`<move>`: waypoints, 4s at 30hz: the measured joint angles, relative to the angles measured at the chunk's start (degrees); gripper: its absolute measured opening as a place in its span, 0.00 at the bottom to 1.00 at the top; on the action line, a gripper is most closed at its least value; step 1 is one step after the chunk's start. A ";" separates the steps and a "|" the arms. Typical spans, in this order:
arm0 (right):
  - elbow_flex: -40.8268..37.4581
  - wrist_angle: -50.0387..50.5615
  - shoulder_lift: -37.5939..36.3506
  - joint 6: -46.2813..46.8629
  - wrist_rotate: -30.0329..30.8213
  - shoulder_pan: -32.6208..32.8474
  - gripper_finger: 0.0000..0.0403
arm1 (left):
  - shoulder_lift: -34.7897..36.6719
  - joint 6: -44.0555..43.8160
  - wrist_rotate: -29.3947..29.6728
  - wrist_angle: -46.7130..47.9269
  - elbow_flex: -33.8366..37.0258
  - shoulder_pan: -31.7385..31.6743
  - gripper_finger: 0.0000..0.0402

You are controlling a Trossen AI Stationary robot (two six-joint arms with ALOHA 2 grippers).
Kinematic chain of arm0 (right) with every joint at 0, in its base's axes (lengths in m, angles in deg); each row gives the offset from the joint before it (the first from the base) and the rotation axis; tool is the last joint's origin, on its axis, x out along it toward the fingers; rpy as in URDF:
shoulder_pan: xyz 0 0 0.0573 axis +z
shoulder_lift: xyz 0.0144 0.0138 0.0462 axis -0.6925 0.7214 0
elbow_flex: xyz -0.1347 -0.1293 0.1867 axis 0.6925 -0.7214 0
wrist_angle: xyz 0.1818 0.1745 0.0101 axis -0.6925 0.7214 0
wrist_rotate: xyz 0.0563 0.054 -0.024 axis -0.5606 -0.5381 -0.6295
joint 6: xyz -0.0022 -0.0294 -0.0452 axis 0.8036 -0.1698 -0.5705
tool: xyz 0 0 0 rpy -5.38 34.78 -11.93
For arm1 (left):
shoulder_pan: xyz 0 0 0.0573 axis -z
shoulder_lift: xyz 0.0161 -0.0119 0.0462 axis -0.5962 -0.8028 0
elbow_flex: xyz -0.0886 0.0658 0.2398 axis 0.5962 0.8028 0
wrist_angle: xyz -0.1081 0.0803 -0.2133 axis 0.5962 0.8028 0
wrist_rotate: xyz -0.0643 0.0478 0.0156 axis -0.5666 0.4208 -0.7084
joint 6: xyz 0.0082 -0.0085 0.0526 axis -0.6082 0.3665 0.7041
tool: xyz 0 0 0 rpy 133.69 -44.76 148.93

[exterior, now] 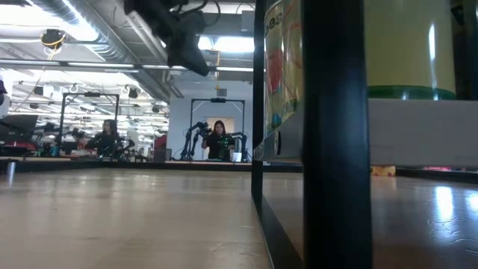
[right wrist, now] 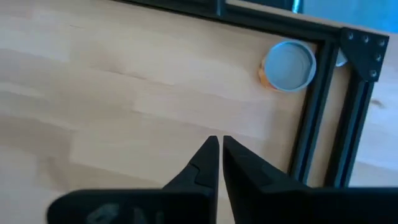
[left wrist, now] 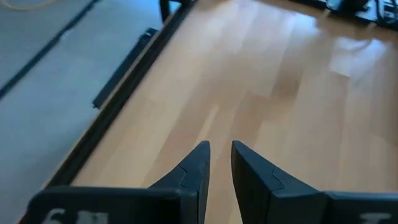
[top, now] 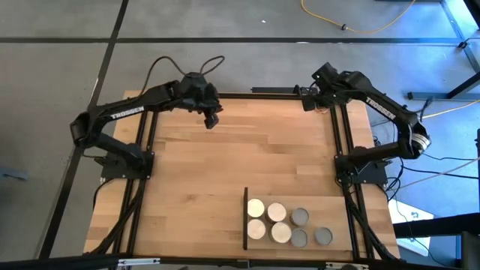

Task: Pick and place cans onto a shelf
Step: Put the canned pineapple rings on the shelf

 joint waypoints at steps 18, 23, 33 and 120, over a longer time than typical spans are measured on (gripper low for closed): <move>-0.02 -1.80 16.87 1.80 1.66 -6.68 0.26 | -1.16 7.43 -3.88 -0.12 0.00 -1.94 0.14; -0.04 -1.60 20.04 2.68 4.32 -9.29 0.26 | -1.16 7.44 -3.77 -0.10 0.00 -2.22 0.14; -0.04 -1.83 23.84 3.22 1.76 -11.75 0.26 | -1.16 7.55 -3.74 -0.07 0.00 -2.68 0.14; -10.09 -19.89 4.35 18.21 8.02 -4.56 0.26 | -9.12 10.43 -6.19 -10.76 -0.04 -5.34 0.14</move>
